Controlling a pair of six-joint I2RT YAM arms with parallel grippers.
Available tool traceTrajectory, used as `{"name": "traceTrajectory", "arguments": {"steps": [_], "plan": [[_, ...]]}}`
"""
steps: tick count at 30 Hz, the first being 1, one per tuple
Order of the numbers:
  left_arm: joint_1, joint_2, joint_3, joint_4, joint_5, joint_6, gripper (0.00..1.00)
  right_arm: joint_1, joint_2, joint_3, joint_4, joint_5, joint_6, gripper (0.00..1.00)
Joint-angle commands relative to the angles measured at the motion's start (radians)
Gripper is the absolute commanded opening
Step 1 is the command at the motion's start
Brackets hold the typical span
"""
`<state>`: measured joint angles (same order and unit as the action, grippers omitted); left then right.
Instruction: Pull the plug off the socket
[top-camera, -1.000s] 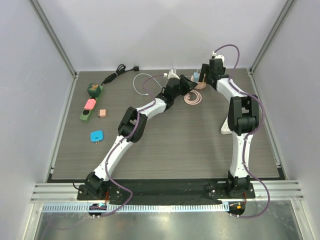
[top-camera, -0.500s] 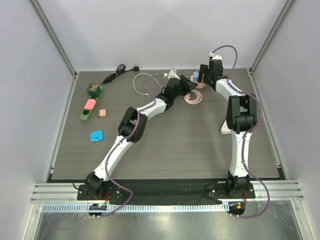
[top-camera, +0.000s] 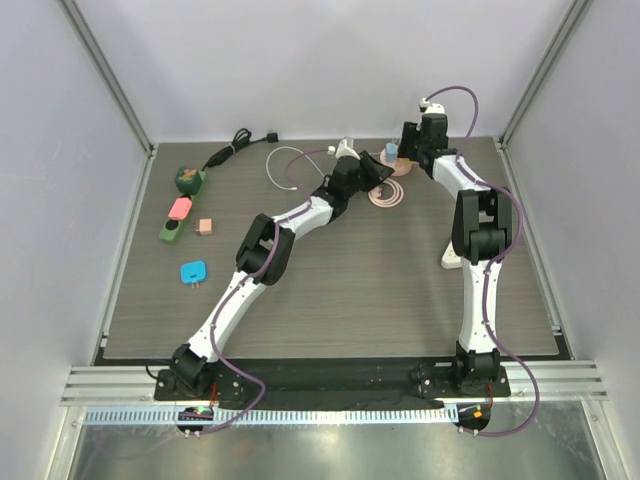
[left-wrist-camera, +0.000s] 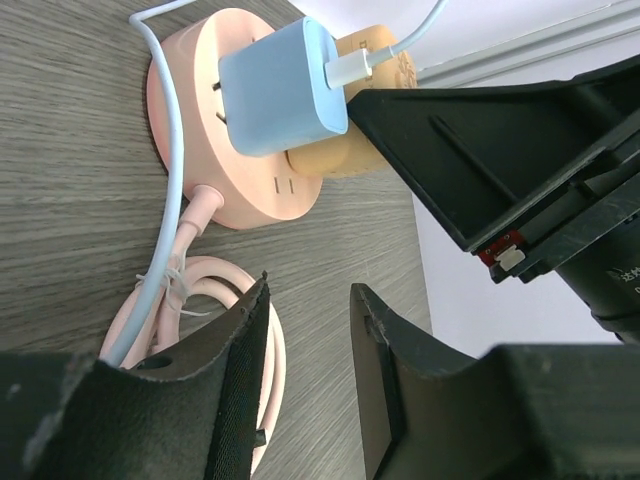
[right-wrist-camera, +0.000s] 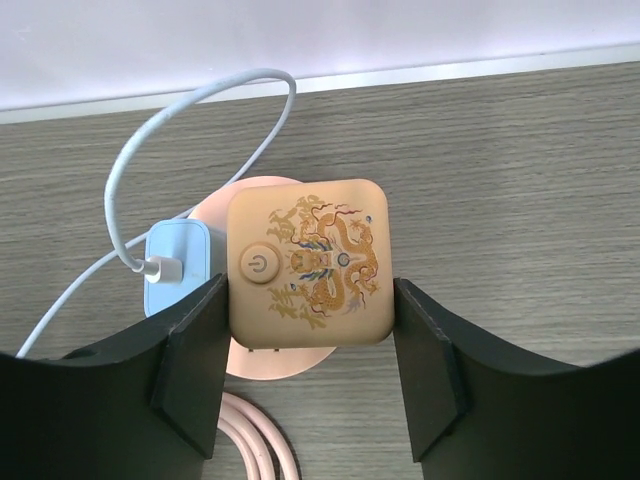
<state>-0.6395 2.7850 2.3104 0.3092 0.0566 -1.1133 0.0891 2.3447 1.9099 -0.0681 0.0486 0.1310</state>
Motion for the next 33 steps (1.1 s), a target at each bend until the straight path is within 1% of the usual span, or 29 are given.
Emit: {"name": "traceTrajectory", "arguments": {"steps": [1, 3, 4, 7, 10, 12, 15, 18, 21, 23, 28, 31, 33], "plan": [[-0.003, -0.056, 0.007, 0.001, 0.008, 0.032, 0.39, -0.003, 0.01, 0.037, 0.024, -0.021, 0.012, 0.49], [-0.003, -0.056, 0.007, -0.001, 0.005, 0.04, 0.37, -0.003, 0.004, 0.025, 0.027, -0.007, 0.018, 0.35], [-0.003, -0.058, 0.007, 0.001, 0.005, 0.041, 0.36, -0.005, -0.011, 0.017, 0.028, 0.002, 0.024, 0.2], [-0.005, -0.056, 0.01, 0.001, 0.002, 0.043, 0.29, 0.0, -0.044, -0.032, 0.03, 0.008, 0.048, 0.01], [-0.005, -0.058, 0.011, -0.002, -0.003, 0.047, 0.24, 0.026, -0.097, -0.098, 0.028, 0.042, 0.055, 0.01], [-0.006, -0.061, 0.011, -0.002, -0.004, 0.055, 0.21, 0.046, -0.142, -0.146, 0.022, 0.108, 0.067, 0.01], [-0.006, -0.067, 0.011, -0.012, -0.011, 0.061, 0.18, 0.075, -0.192, -0.221, 0.024, 0.138, 0.097, 0.01], [-0.008, -0.07, 0.009, -0.019, -0.014, 0.066, 0.17, 0.089, -0.235, -0.279, 0.018, 0.177, 0.128, 0.01], [-0.012, -0.071, 0.007, -0.05, -0.029, 0.063, 0.17, 0.09, -0.266, -0.318, 0.024, 0.18, 0.159, 0.01], [-0.014, -0.074, 0.006, -0.08, -0.043, 0.055, 0.18, 0.092, -0.271, -0.331, 0.034, 0.172, 0.176, 0.01], [-0.02, -0.062, 0.007, -0.191, -0.087, 0.009, 0.17, 0.092, -0.268, -0.342, 0.047, 0.181, 0.183, 0.01], [-0.026, -0.042, 0.05, -0.301, -0.112, -0.017, 0.11, 0.093, -0.269, -0.36, 0.062, 0.177, 0.19, 0.01], [-0.032, -0.027, 0.064, -0.358, -0.13, -0.049, 0.08, 0.097, -0.275, -0.373, 0.121, 0.184, 0.196, 0.01]]}}
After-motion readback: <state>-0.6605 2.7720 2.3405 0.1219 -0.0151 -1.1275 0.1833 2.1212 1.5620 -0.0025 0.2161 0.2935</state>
